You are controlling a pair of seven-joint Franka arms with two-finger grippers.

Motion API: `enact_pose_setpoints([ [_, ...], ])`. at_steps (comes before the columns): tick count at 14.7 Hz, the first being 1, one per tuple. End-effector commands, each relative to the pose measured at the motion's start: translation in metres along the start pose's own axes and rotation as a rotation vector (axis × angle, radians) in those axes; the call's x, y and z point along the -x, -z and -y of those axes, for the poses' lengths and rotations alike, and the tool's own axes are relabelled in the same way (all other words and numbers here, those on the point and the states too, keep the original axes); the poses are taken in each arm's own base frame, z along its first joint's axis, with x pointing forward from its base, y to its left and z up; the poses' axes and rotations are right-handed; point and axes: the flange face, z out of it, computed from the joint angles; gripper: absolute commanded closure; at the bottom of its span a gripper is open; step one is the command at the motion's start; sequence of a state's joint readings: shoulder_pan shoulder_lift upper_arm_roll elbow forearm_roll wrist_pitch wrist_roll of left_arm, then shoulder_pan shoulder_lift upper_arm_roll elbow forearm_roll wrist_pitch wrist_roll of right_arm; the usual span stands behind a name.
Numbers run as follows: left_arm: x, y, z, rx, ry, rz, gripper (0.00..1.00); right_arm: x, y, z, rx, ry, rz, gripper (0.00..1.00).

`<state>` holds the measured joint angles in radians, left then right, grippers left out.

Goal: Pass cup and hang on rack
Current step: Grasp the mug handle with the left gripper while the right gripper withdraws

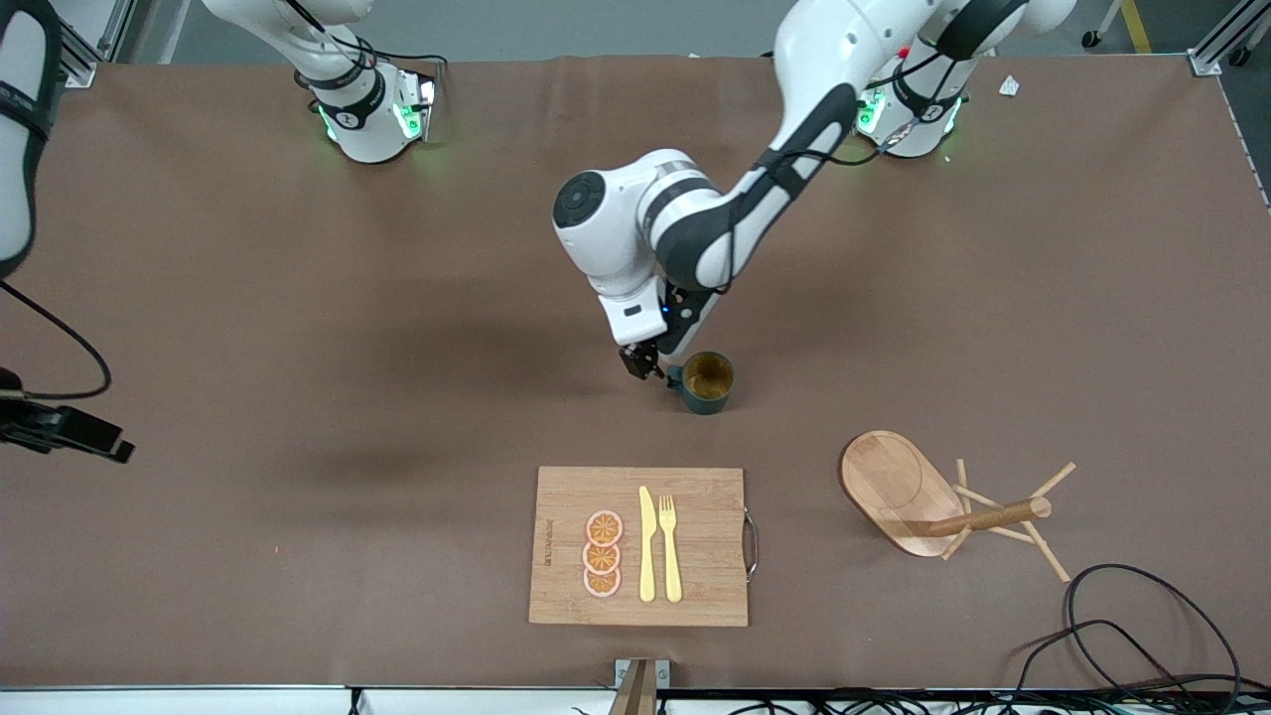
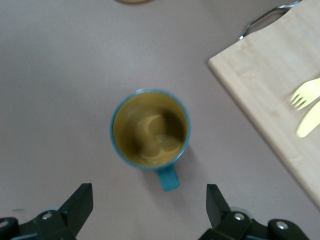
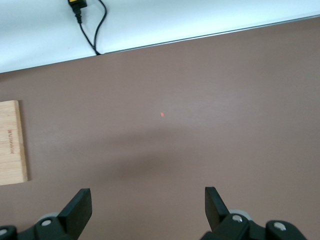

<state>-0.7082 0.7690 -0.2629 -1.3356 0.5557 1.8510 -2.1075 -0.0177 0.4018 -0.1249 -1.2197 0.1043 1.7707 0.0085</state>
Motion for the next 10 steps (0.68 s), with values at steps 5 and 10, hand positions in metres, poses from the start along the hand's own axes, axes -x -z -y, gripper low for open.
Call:
enact_pose_setpoints([
  [5,0.040,-0.040,-0.002,0.043,0.126,-0.149,0.00,0.058,0.056,-0.004,0.026,0.034,-0.022,0.00],
  [10,0.043,-0.059,-0.012,0.083,0.161,-0.191,0.00,0.088,0.086,-0.005,0.025,0.039,-0.044,0.00],
])
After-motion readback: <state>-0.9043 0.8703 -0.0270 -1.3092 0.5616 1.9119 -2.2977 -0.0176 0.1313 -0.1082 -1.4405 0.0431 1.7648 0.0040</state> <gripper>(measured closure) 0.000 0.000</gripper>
